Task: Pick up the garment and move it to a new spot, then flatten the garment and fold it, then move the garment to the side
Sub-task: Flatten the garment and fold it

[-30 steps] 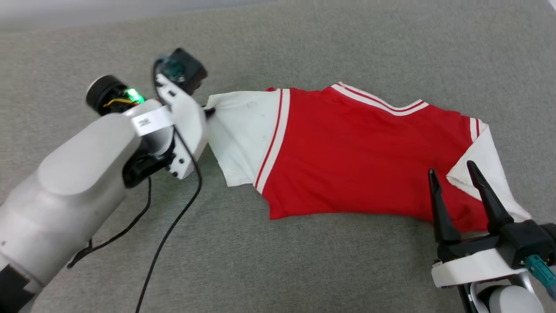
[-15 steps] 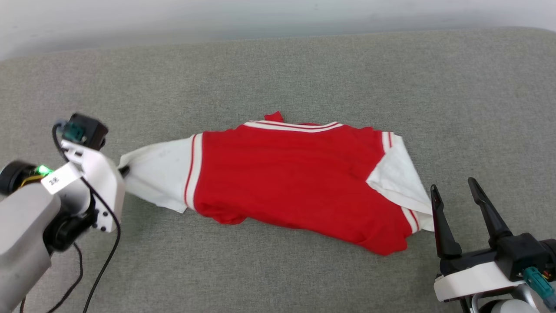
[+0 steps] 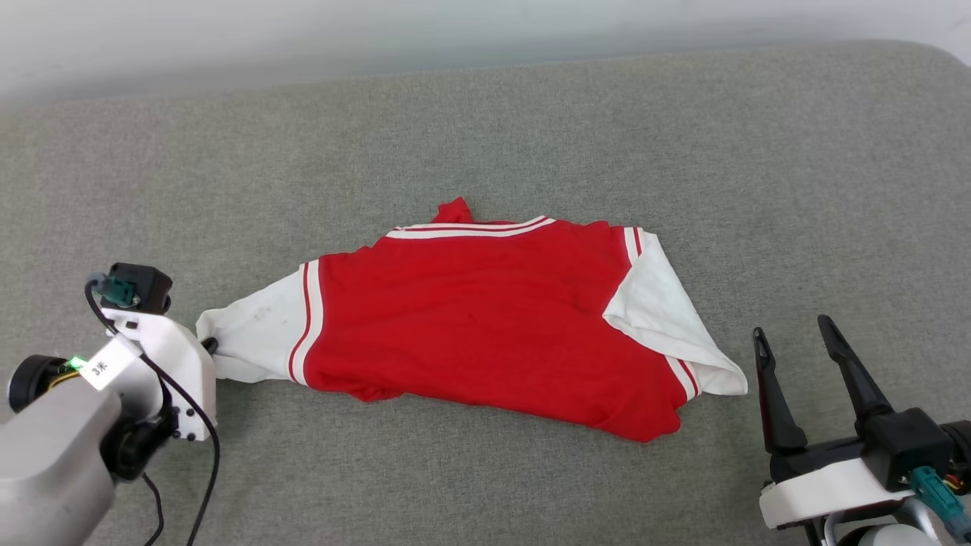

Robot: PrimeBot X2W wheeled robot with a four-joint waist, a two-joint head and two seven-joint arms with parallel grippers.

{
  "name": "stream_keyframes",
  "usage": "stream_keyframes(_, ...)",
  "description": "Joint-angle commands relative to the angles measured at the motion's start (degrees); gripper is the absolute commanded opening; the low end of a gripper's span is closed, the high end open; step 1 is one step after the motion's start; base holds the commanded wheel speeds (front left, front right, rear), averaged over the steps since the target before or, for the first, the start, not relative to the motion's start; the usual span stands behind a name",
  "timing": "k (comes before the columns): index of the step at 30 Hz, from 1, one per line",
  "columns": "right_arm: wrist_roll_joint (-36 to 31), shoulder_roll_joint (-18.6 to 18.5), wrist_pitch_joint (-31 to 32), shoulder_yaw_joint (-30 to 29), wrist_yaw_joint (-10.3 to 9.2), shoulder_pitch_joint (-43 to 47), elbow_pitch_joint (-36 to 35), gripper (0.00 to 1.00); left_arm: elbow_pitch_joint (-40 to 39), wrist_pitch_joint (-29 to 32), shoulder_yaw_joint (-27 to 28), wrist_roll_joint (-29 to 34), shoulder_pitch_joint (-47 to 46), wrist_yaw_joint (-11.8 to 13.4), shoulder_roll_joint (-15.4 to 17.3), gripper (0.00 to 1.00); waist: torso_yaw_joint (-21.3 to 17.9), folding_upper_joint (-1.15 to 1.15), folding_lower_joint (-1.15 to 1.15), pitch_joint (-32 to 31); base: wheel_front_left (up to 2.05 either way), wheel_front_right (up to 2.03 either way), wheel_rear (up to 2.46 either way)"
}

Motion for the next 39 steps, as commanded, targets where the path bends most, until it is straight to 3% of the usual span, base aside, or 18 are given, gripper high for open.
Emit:
stream_keyframes(1, -0.57, 0.16, -0.11, -0.26, -0.06, 0.04, -0.42, 1.0, 1.0, -1.8, -0.02, 0.55, 1.15, -0.24, -1.4, 1.0, -0.03, 0.0, 0.0, -0.67, 0.0, 0.0, 0.0)
stream_keyframes(5, -1.42, -0.42, -0.11, -1.21, -0.06, -0.86, -1.3, 1.0, 2.34, -10.05, 1.19, 2.51, 1.09, 0.81, -2.8, 1.0, 0.41, 0.0, 0.0, -2.55, 0.0, 0.0, 0.0)
stream_keyframes(9, -0.93, -2.49, -0.1, -1.76, -0.06, -2.35, -2.3, 1.0, 1.6, -19.58, 2.73, 4.63, 2.25, 3.71, -4.05, 1.0, 1.42, 0.0, 0.0, -4.46, 0.0, 0.0, 0.0)
stream_keyframes(10, -0.93, -2.49, -0.1, -1.76, -0.06, -2.35, -2.3, 1.0, 1.6, -19.58, 2.73, 4.63, 2.25, 3.71, -4.05, 1.0, 1.42, 0.0, 0.0, -4.46, 0.0, 0.0, 0.0)
stream_keyframes(11, -0.77, -4.11, -0.1, -1.57, -0.06, -3.61, -2.83, 1.0, 0.53, -23.8, 3.37, 5.67, 2.86, 5.55, -4.34, 1.0, 1.95, 0.0, 0.0, -5.21, 0.0, 0.0, 0.0)
stream_keyframes(13, -0.02, -5.78, -0.1, -1.01, -0.06, -4.96, -2.88, 1.0, -1.18, -26.4, 4.39, 6.59, 3.89, 7.65, -4.73, 1.0, 2.5, 0.0, 0.0, -5.91, 0.0, 0.0, 0.0)
stream_keyframes(17, 2.13, -9.9, 1.49, 1.16, -0.06, -8.37, -3.29, 1.0, -6.74, -28.35, 7.76, 8.81, 7.0, 13.03, -5.04, 1.0, 3.62, 0.0, 0.0, -6.74, 0.0, 0.0, 0.0)
stream_keyframes(20, 4.37, -13.63, 4.95, 4.52, -0.06, -10.54, -3.65, 1.0, -14.14, -28.56, 13.35, 13.51, 9.98, 17.79, -5.35, 1.0, 4.45, 0.0, 0.0, -6.85, 0.0, 0.0, 0.0)
stream_keyframes(21, 4.37, -13.63, 4.95, 4.52, -0.06, -10.54, -3.65, 1.0, -14.14, -28.56, 13.35, 13.51, 9.98, 17.79, -5.35, 1.0, 4.45, 0.0, 0.0, -6.85, 0.0, 0.0, 0.0)
stream_keyframes(27, 10.73, -23.01, 16.19, 14.65, -0.06, -14.43, -3.34, 1.0, -26.48, -28.49, 24.08, 24.32, 20.2, 24.08, -7.66, 1.0, 6.09, 0.0, 0.0, -6.89, 0.0, 0.0, 0.0)
stream_keyframes(32, 18.07, -29.92, 26.58, 24.03, -0.07, -17.67, -2.84, 1.0, -32.03, -28.49, 30.16, 31.45, 27.35, 25.23, -11.09, 1.0, 7.27, 0.0, 0.0, -6.64, 0.0, 0.0, 0.0)
stream_keyframes(36, 20.56, -35.2, 33.84, 31.33, -0.07, -20.42, -2.31, 1.0, -33.52, -28.5, 33.56, 35.44, 31.04, 23.88, -14.37, 1.0, 8.24, 0.0, 0.0, -5.79, 0.0, 0.0, 0.0)
stream_keyframes(39, 23.26, -36.87, 37.76, 35.89, -0.06, -21.91, -1.36, 1.0, -33.82, -28.5, 35.33, 37.78, 32.68, 22.71, -16.9, 1.0, 8.98, 0.0, 0.0, -4.89, 0.0, 0.0, 0.0)
